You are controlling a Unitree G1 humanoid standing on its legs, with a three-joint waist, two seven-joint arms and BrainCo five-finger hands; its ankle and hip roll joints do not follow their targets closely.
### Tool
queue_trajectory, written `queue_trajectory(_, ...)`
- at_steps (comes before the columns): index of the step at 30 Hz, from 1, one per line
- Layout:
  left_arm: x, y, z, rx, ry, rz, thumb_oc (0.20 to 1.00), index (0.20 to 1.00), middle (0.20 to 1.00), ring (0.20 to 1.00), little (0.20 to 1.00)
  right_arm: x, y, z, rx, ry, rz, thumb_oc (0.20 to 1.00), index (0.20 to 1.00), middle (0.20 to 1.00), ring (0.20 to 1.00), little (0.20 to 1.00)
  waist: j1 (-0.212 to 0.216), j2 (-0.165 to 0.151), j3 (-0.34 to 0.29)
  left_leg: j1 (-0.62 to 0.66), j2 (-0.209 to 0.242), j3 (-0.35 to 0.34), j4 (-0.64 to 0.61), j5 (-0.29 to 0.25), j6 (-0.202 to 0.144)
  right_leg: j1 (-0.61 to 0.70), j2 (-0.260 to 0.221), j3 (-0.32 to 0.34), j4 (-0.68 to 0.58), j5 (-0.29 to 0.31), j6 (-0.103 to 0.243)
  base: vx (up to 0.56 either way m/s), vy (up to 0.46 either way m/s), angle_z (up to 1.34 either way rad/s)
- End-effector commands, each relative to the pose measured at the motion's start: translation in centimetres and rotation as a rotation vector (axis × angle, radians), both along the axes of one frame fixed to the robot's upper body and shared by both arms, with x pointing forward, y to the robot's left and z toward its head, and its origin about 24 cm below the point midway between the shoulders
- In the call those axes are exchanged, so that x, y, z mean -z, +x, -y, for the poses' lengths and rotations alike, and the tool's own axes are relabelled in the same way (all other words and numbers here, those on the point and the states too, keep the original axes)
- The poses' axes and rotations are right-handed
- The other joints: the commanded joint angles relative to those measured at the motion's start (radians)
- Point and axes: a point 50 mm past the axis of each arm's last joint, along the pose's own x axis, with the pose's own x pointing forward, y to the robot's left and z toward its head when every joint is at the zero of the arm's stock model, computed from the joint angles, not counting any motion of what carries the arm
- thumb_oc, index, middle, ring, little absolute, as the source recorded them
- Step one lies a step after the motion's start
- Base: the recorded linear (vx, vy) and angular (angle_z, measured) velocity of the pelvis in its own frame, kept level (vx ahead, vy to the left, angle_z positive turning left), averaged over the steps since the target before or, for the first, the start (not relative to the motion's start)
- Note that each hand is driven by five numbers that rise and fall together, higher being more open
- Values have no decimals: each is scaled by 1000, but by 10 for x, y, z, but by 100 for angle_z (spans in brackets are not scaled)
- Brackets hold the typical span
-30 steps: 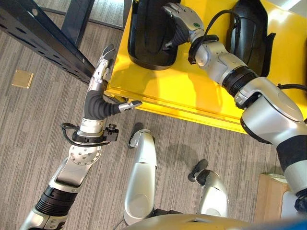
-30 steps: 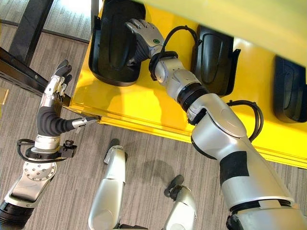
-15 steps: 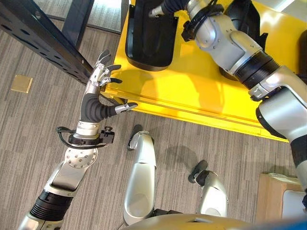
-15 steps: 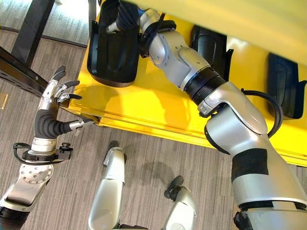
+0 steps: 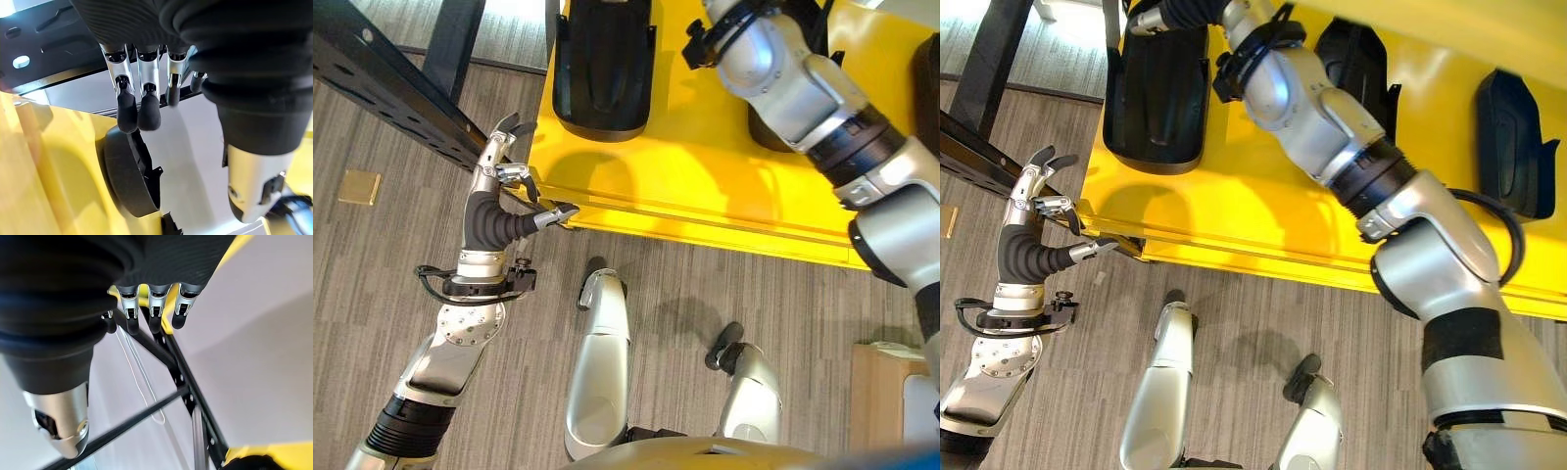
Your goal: Move parts from the plastic box to the shelf.
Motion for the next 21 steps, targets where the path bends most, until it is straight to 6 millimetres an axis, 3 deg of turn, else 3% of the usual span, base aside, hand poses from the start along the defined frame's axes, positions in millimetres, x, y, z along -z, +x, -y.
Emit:
queue_trajectory(1,-31,4,-21,-101,-21,152,1000,1000,1000,1000,1000,-30,-21,18,-50,81,115,1000,1000,1000,1000,1000,0,-2,1,15,-26,67,-45,29,55,-72,5,84,151,-65,-56,-73,-13,-18)
queue_trajectory(5,-24,4,-16,-90,-23,129,1000,1000,1000,1000,1000,-18,-22,45,-3,70,126,1000,1000,1000,1000,1000,-38,28,9,34,-11,94,-68,50,48,-102,12,115,152,-58,-61,-84,-19,-19)
queue_trajectory(14,-30,-3,-11,-78,-69,203,1000,1000,1000,1000,1000,3,-25,72,4,136,112,1000,1000,1000,1000,1000,-73,49,10,70,5,106,-77,51,40,-111,15,136,179,-79,-67,-13,-41,-10)
queue_trajectory(21,-54,-10,13,53,-65,344,1000,1000,1000,1000,1000,17,-31,68,-61,172,116,1000,1000,1000,1000,1000,-100,60,7,104,13,111,-87,51,32,-100,18,149,196,-91,-67,-3,-49,0)
